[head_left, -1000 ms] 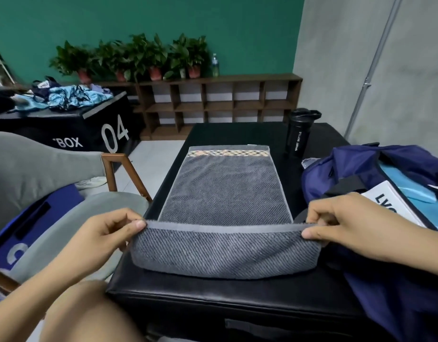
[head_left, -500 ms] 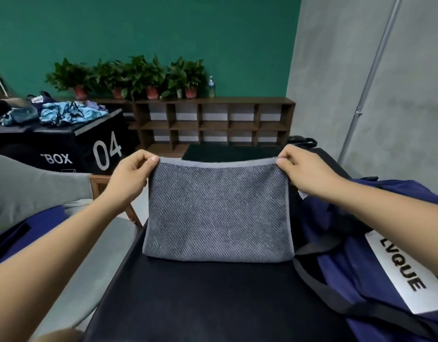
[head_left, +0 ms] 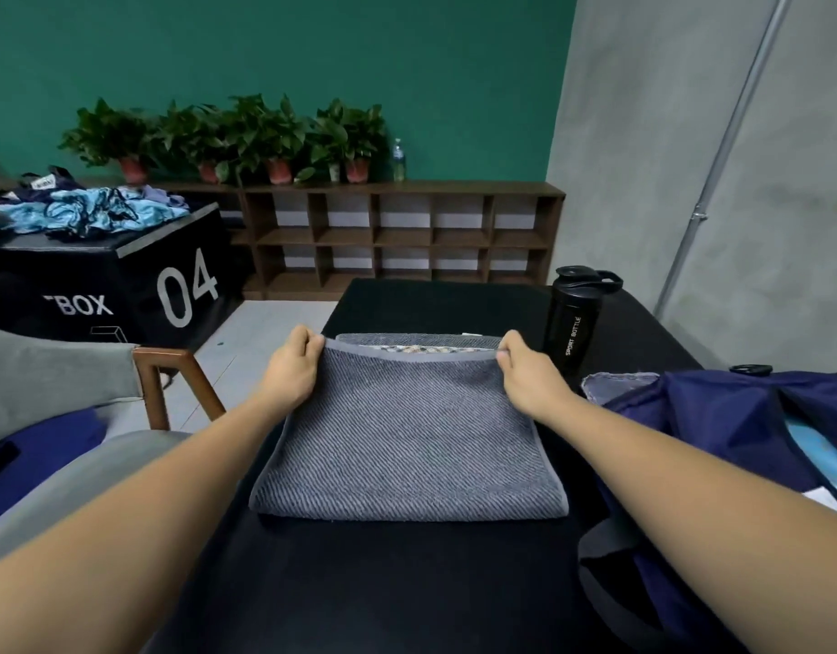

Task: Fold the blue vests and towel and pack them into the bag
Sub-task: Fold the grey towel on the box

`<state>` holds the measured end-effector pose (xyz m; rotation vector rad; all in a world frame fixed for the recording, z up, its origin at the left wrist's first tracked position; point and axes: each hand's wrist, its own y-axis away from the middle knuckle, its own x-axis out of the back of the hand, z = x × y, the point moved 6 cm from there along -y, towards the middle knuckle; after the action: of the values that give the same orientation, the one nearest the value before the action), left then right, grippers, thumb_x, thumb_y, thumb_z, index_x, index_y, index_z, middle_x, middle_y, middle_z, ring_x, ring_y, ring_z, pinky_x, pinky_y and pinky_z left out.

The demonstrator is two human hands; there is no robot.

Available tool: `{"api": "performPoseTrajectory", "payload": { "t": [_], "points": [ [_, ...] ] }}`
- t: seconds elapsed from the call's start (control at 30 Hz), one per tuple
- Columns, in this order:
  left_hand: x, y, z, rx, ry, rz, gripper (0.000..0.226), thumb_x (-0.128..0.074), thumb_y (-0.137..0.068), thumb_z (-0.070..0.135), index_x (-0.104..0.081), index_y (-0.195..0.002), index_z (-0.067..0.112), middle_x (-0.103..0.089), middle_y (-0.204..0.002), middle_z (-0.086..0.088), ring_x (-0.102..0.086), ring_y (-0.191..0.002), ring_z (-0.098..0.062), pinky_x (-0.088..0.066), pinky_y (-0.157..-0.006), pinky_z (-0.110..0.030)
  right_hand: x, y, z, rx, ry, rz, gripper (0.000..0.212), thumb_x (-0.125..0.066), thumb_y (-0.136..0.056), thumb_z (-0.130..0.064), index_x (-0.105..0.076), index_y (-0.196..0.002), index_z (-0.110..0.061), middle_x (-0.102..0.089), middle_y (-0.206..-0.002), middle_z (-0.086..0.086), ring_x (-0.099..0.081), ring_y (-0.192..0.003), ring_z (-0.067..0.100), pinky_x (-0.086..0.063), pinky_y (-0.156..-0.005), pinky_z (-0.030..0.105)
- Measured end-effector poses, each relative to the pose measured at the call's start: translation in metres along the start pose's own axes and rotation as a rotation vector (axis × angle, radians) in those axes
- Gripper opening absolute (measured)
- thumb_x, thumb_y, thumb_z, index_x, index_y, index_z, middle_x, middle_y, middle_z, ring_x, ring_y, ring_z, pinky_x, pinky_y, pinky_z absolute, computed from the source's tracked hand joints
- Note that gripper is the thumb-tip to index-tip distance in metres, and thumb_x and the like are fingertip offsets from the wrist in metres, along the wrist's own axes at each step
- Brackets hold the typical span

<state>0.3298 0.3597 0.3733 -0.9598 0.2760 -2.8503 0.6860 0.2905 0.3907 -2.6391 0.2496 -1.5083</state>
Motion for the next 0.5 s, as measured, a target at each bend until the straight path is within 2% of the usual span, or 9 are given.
{"api": "performPoseTrajectory", "payload": {
  "t": [0.07,0.2,0.33,0.5],
  "points": [
    [-0.011,-0.003,-0.009,0.005,-0.050,-0.029,0.029,-0.037,-0.115,0.038,-0.052,-0.106,0.016,-0.065,-0.097,-0.004,-0.060,-0.090,-0.023,-0.041,-0.075,-0.042,-0.014,-0.005,0.008,-0.002,0.030,-0.044,0.015,-0.035,-0.115,-0.027,-0.040,-0.109,-0.014,-0.057,-0.081,0.008,-0.057,-0.080,0.036,-0.042,-0.069,0.044],
    [-0.025,-0.005,-0.019,-0.019,-0.166,-0.092,0.026,-0.035,-0.115,0.040,-0.048,-0.107,0.019,-0.065,-0.096,-0.007,-0.061,-0.089,-0.029,-0.043,-0.076,-0.044,-0.025,-0.009,0.017,-0.038,0.106,-0.063,0.012,-0.034,-0.114,-0.027,-0.039,-0.114,-0.015,-0.064,-0.093,0.016,-0.059,-0.084,0.037,-0.051,-0.076,0.048],
    [-0.025,0.002,-0.021,-0.046,-0.224,-0.103,0.025,-0.035,-0.114,0.043,-0.046,-0.106,0.022,-0.067,-0.095,-0.009,-0.061,-0.086,-0.032,-0.047,-0.075,-0.047,-0.025,-0.010,0.018,-0.078,0.189,-0.084,0.015,-0.034,-0.114,-0.029,-0.039,-0.121,-0.017,-0.065,-0.103,0.016,-0.056,-0.086,0.035,-0.043,-0.073,0.043],
    [-0.012,0.031,-0.022,-0.029,-0.229,-0.110,0.025,-0.035,-0.114,0.041,-0.048,-0.105,0.022,-0.065,-0.092,-0.004,-0.061,-0.088,-0.029,-0.041,-0.073,-0.043,-0.017,0.012,0.013,-0.092,0.256,-0.172,0.016,-0.033,-0.114,-0.031,-0.038,-0.122,-0.017,-0.058,-0.099,0.013,-0.055,-0.088,0.035,-0.040,-0.073,0.040]
  ]
}}
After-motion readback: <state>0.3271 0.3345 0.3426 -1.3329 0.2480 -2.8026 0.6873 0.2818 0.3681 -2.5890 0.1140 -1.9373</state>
